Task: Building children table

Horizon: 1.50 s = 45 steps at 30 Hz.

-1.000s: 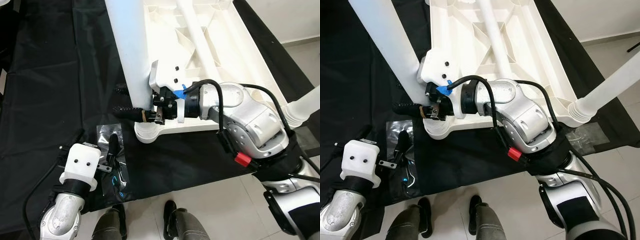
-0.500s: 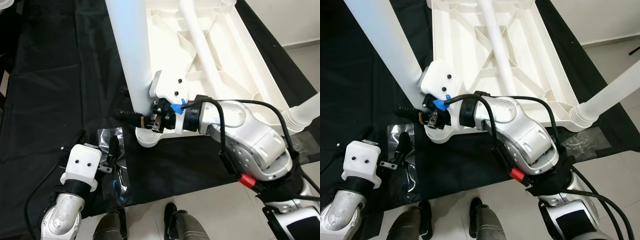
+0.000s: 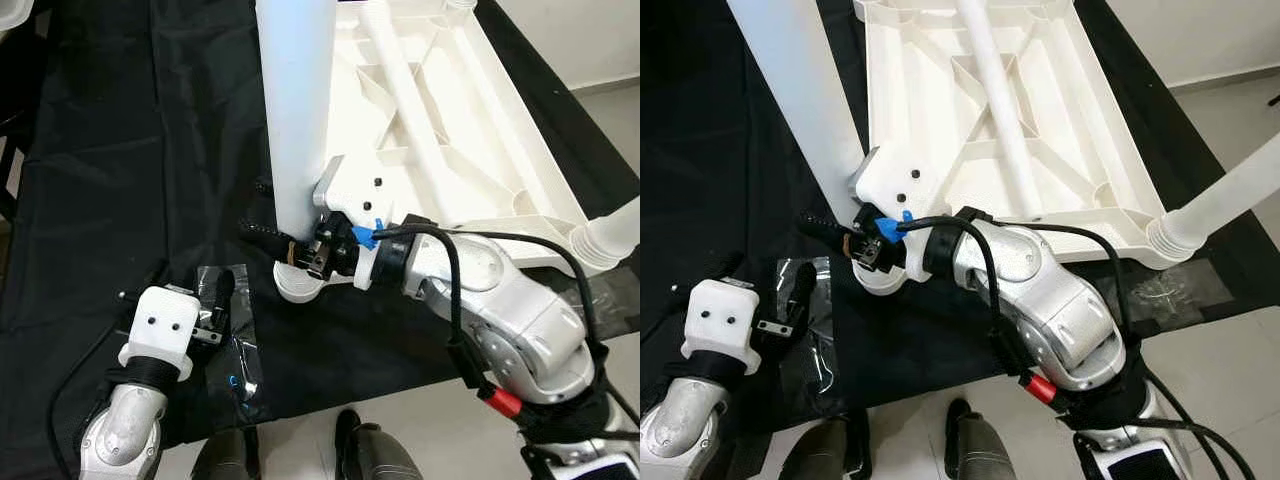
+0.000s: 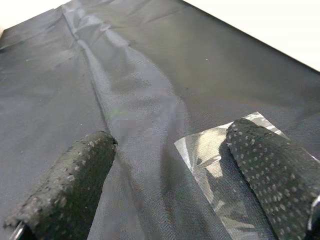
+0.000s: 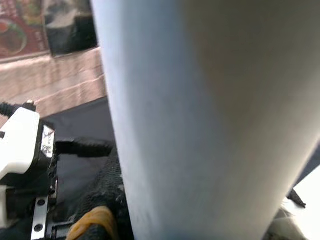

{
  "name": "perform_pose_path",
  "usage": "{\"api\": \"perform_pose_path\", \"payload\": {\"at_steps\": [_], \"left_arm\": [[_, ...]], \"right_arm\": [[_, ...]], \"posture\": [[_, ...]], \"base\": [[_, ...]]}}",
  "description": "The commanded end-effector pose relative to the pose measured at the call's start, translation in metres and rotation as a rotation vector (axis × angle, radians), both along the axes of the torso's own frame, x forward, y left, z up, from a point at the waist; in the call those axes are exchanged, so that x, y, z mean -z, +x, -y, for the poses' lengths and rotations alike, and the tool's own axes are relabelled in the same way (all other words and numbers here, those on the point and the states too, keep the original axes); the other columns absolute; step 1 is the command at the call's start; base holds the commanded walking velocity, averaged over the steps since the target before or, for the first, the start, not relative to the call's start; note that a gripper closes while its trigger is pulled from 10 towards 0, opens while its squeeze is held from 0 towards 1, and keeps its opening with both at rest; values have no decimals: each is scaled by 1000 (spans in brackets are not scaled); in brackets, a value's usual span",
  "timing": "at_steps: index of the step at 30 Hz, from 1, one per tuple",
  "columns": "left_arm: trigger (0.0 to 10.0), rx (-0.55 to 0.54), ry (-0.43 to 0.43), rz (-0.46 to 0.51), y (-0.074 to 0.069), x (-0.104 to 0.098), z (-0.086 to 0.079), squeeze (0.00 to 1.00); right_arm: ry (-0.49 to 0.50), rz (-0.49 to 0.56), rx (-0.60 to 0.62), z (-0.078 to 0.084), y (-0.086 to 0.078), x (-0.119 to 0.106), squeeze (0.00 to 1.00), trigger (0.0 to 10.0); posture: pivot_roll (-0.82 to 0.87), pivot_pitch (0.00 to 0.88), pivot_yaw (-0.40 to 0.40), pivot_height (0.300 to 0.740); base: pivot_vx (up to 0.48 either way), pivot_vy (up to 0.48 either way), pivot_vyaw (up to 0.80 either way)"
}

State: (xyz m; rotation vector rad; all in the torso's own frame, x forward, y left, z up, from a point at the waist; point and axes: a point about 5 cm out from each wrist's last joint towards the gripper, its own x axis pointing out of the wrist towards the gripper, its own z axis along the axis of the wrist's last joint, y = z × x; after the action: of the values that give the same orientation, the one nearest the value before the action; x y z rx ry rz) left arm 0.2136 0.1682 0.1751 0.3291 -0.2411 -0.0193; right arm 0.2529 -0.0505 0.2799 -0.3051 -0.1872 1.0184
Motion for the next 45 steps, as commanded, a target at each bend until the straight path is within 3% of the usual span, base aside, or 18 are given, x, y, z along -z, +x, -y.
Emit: {"api": "perform_pose_path", "payload": {"at_steps": [1,15,17,18,23,27,28,31,32,35,36,37,38,41,42,43,45], "left_arm": [[10000,-2,4,-31,-2,8,-3,0],[10000,-26,-15,-28,2,10,-10,0],[10000,-56,-35,-16,6,8,-16,0],[10000,-56,-35,-16,6,8,-16,0],[10000,-111,-93,63,14,-12,-34,0],[10000,-120,-114,88,17,-20,-40,0],[10000,-139,-144,133,20,-33,-51,0],[10000,-150,-165,164,22,-42,-59,0],[10000,-156,-201,214,23,-58,-73,0],[10000,-156,-201,214,23,-58,-73,0],[10000,-152,-245,258,24,-72,-85,0],[10000,-152,-245,258,24,-72,-85,0],[10000,-72,-317,328,25,-100,-101,0],[10000,-72,-317,328,25,-100,-101,0],[10000,78,-378,385,24,-128,-106,0],[10000,78,-378,385,24,-128,-106,0],[10000,542,-382,412,13,-172,-78,0]], "right_arm": [[-147,-256,86,5,8,52,0,10000],[-127,-275,254,0,5,64,0,10000],[-132,-289,364,2,10,70,0,10000],[-132,-289,364,2,10,70,0,10000],[-131,-284,513,10,21,78,0,10000],[-125,-287,544,13,23,80,0,10000],[-120,-294,572,14,26,83,0,10000],[-118,-300,588,15,28,86,0,10000],[-114,-300,599,14,30,88,0,10000],[-114,-300,599,14,30,88,0,10000],[-112,-298,605,13,31,89,0,10000],[-112,-298,605,13,31,89,0,10000],[-111,-290,614,13,34,89,0,10000],[-111,-290,614,13,34,89,0,10000],[-111,-285,625,13,36,90,0,10000],[-111,-285,625,13,36,90,0,10000],[-113,-278,640,12,41,93,0,10000]], "posture": [[-8,368,-17,740],[1,340,-13,740],[5,329,-15,740],[5,329,-15,740],[12,303,-33,740],[13,303,-33,740],[18,284,-32,740],[18,283,-32,740],[21,262,-32,740],[21,262,-32,740],[21,260,-33,740],[21,260,-33,740],[24,235,-35,740],[24,235,-35,740],[28,224,-35,740],[28,224,-35,740],[31,196,-34,740]], "base": [[0,0,0],[0,0,0],[0,0,0],[0,0,0],[0,0,0],[0,0,0],[0,0,0],[0,0,0],[0,0,0],[0,0,0],[0,0,0],[0,0,0],[0,0,0],[0,0,0],[0,0,0],[0,0,0],[0,0,0]]}}
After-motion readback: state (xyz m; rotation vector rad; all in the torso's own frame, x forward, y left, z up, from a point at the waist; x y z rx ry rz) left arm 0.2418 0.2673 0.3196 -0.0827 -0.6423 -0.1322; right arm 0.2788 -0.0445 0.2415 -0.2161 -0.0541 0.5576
